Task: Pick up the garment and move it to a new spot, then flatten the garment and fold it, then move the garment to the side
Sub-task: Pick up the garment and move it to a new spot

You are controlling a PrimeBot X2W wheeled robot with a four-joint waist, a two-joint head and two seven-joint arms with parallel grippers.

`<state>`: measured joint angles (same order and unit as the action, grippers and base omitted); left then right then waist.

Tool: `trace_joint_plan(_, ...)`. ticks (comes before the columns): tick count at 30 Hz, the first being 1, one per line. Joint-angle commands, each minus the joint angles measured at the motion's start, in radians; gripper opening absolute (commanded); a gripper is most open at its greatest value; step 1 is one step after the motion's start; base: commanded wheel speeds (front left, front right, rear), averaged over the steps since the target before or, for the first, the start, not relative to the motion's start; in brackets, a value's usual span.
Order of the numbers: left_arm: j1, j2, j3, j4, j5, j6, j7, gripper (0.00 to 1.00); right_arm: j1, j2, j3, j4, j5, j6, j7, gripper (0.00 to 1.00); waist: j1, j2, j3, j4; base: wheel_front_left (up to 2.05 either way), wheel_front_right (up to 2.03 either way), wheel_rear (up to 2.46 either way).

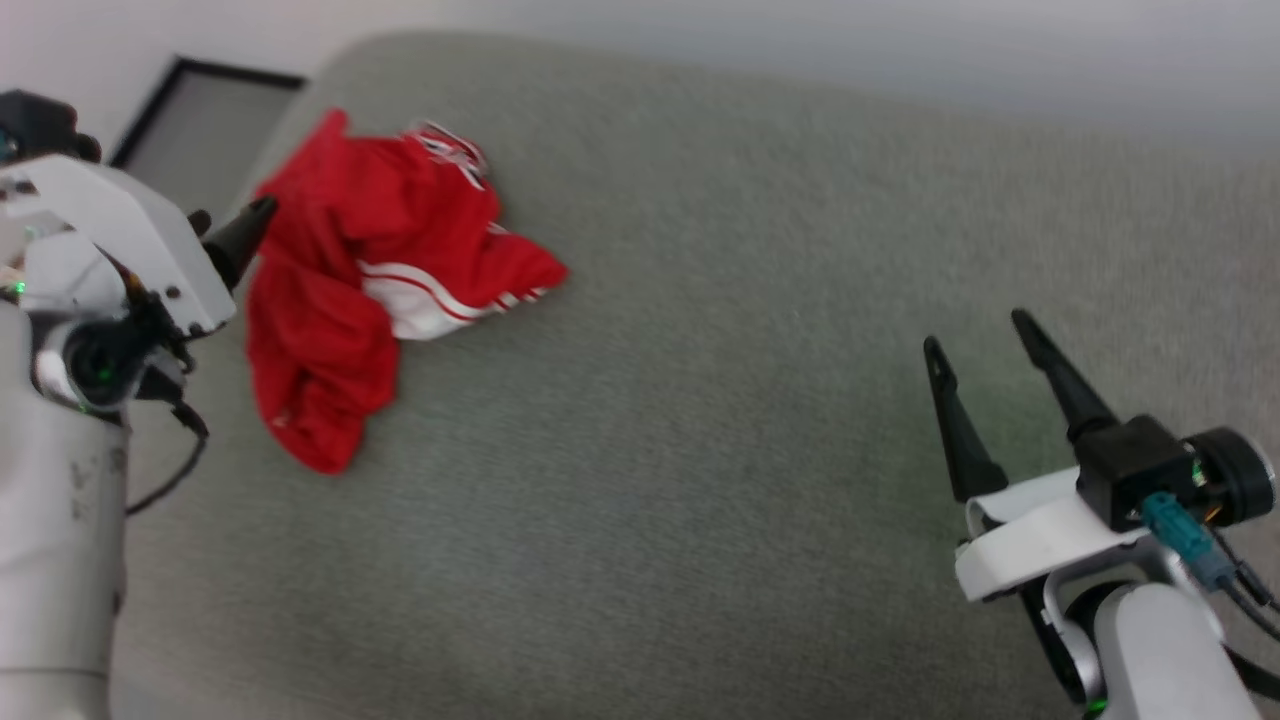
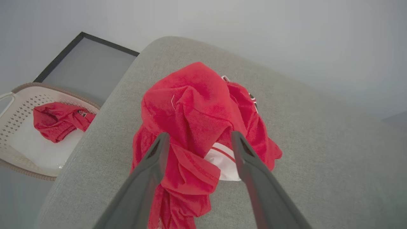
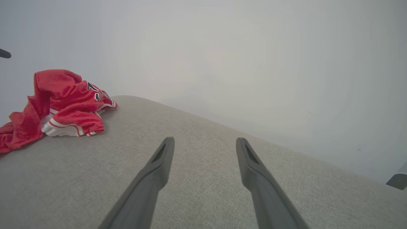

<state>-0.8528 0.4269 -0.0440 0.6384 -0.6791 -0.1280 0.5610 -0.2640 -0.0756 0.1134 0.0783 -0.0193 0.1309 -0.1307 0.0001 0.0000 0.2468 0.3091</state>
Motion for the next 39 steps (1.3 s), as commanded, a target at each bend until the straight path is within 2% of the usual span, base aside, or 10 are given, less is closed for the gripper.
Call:
trace_joint_plan(1, -0.024, 0.008, -0.005, 0.023, 0.000, -0.004, 0.014, 1.00, -0.018, -0.007, 0.004, -0.016, -0.003, 0.000, 0.008, 1.00, -0.0001, 0.0000, 0.139, -0.093, 0.00, 0.00, 0.00)
trace_joint_plan(13, -0.162, 0.001, -0.041, 0.300, -0.019, 0.015, 0.155, 1.00, -0.036, -0.037, 0.015, -0.161, 0.007, 0.000, 0.088, 1.00, -0.0001, 0.0000, 0.271, -0.140, 0.00, 0.00, 0.00)
trace_joint_plan(24, -0.184, -0.066, -0.076, 0.477, -0.017, 0.041, 0.193, 1.00, -0.041, -0.038, 0.023, -0.207, 0.017, 0.000, 0.133, 1.00, -0.0001, 0.0000, 0.293, -0.147, 0.00, 0.00, 0.00)
trace_joint_plan(25, -0.186, -0.076, -0.081, 0.482, -0.019, 0.033, 0.202, 0.57, -0.041, -0.038, 0.022, -0.208, 0.018, 0.000, 0.135, 1.00, -0.0001, 0.0000, 0.290, -0.145, 0.00, 0.00, 0.00)
trace_joint_plan(26, -0.193, -0.082, -0.076, 0.482, -0.029, 0.026, 0.193, 0.37, -0.040, -0.038, 0.019, -0.207, 0.019, 0.000, 0.136, 1.00, -0.0001, 0.0000, 0.286, -0.142, 0.00, 0.00, 0.00)
trace_joint_plan(27, -0.207, -0.079, -0.070, 0.482, -0.034, 0.026, 0.177, 0.00, -0.039, -0.036, 0.017, -0.207, 0.020, 0.000, 0.135, 1.00, -0.0001, 0.0000, 0.281, -0.139, 0.00, 0.00, 0.00)
trace_joint_plan(32, -0.257, -0.050, -0.080, 0.472, -0.014, 0.017, 0.119, 0.00, -0.026, -0.028, 0.006, -0.186, 0.031, 0.000, 0.120, 1.00, -0.0001, 0.0000, 0.238, -0.123, 0.00, 0.00, 0.00)
trace_joint_plan(37, -0.296, 0.015, -0.074, 0.451, -0.007, 0.012, 0.039, 0.00, -0.008, -0.016, 0.013, -0.141, 0.045, 0.000, 0.097, 1.00, -0.0001, 0.0000, 0.166, -0.116, 0.00, 0.00, 0.00)
trace_joint_plan(39, -0.301, 0.023, -0.077, 0.435, -0.007, 0.008, 0.015, 0.00, -0.005, -0.008, 0.014, -0.125, 0.051, 0.000, 0.087, 1.00, -0.0001, 0.0000, 0.136, -0.115, 0.00, 0.00, 0.00)
